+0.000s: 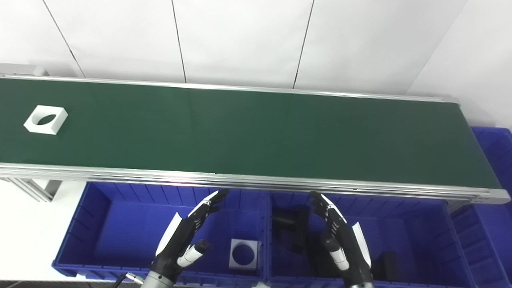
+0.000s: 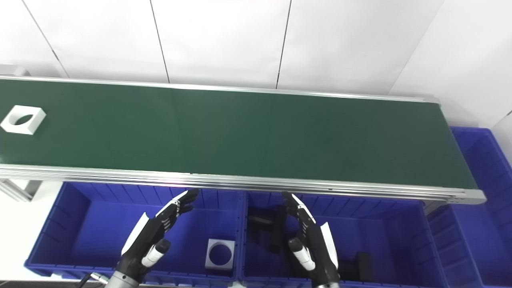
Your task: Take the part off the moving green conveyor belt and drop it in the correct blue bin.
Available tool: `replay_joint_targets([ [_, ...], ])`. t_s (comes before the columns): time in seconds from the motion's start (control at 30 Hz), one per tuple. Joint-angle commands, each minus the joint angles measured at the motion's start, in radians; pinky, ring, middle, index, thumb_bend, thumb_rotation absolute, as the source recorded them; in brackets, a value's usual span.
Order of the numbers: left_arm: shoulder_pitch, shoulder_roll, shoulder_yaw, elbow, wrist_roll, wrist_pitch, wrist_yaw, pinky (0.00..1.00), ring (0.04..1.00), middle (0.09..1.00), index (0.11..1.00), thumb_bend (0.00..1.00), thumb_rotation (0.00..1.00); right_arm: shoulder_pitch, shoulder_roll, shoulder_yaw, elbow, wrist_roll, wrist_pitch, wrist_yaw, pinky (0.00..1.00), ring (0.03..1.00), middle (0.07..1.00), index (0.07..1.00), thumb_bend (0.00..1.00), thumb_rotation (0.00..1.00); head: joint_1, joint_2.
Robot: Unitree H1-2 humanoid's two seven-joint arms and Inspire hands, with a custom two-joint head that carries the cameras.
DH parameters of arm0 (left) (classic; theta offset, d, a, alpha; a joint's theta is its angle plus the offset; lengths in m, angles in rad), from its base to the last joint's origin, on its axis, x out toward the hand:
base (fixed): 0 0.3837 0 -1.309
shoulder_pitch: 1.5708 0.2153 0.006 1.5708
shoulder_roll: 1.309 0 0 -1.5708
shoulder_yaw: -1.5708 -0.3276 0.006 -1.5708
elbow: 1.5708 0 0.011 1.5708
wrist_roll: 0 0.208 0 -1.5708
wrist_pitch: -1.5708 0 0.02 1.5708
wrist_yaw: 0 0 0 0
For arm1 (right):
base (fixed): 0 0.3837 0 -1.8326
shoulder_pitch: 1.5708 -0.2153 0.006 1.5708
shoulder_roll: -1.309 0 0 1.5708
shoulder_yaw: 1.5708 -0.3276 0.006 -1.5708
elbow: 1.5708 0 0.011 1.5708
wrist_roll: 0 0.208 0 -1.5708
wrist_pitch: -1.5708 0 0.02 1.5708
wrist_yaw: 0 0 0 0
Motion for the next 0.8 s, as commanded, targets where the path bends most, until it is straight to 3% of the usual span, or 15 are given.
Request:
replay_joint_targets([
  [0.0,0.001,-0.001,-0.002,-0.022,0.004,-0.041,0.007,0.88,0.926,0.926,0.892,0.88,1.00,-0.006,-0.003,-0.004,-0.015,0.009,-0.054,-0.010,0.87,0.897,0.912,0.876,0.88,1.00,0.001,0.000],
  [0.77,0.001,0.004,-0.010,-0.025,0.010,-0.042,0.015,0.88,0.925,0.927,0.896,0.86,1.00,-0.005,-0.002,-0.003,-0.013,0.009,-0.054,-0.012,0.86,0.893,0.909,0.873,0.87,1.00,0.002,-0.001],
])
